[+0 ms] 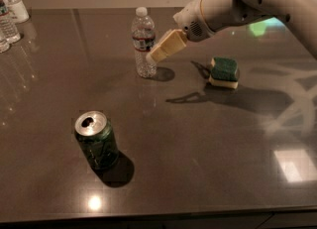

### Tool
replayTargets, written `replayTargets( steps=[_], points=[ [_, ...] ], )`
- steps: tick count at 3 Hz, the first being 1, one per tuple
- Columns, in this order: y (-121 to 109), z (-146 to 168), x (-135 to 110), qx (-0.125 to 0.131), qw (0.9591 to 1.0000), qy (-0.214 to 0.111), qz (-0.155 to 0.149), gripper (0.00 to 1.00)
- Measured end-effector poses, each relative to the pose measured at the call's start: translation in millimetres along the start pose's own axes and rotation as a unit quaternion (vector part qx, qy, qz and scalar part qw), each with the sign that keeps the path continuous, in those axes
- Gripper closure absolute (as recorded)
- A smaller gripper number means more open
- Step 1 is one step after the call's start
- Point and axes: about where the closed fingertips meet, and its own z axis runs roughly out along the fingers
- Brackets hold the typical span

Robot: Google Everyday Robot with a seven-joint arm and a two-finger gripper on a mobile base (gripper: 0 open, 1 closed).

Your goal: Knock water bottle over

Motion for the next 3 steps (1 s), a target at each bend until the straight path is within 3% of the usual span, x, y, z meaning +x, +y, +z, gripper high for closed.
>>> replayTargets(
  steps=[1, 3],
  points=[
    [-3, 15, -12, 0.001, 0.9992, -0.039, 0.008, 0.00],
    [-3, 43, -33, -0.021, 0.9968, -0.076, 0.015, 0.00]
  ],
)
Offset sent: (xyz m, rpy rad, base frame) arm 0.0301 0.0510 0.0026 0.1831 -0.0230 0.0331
